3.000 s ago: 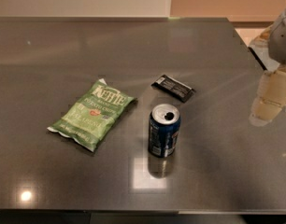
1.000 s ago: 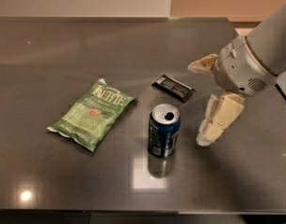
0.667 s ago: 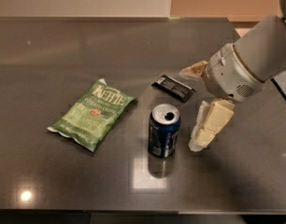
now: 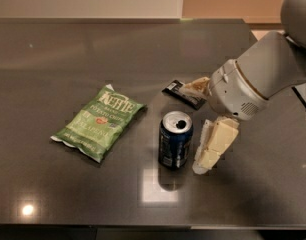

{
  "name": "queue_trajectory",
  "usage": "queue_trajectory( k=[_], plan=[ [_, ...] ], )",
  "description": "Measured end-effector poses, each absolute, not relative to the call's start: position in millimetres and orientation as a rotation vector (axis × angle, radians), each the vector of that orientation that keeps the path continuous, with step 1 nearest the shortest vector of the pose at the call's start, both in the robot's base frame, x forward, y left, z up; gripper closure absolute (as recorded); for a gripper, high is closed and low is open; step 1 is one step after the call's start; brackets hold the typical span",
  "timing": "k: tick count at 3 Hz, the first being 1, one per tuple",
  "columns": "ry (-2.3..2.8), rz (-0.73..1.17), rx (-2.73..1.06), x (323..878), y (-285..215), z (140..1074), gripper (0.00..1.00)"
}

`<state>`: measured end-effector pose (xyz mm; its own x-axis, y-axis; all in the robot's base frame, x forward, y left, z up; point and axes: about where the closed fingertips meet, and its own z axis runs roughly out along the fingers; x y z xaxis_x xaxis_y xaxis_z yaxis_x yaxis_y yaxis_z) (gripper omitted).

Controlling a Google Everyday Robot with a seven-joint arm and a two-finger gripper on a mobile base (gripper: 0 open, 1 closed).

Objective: Pick pepsi can

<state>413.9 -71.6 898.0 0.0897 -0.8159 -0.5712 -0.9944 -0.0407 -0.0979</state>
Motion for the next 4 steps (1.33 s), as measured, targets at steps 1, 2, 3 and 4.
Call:
queue_trajectory(
  k=[1, 2, 3, 4],
  plan=[
    [1.739, 0.544, -1.922, 409.9, -61.1, 897.2, 0.00],
    [1.714, 0.574, -1.931, 408.5, -53.8, 897.2, 0.18],
    [1.700, 0.596, -1.941, 407.7, -50.0, 896.3, 0.42],
    [1.701, 0.611, -1.942, 408.1, -49.2, 902.7, 0.64]
  ],
)
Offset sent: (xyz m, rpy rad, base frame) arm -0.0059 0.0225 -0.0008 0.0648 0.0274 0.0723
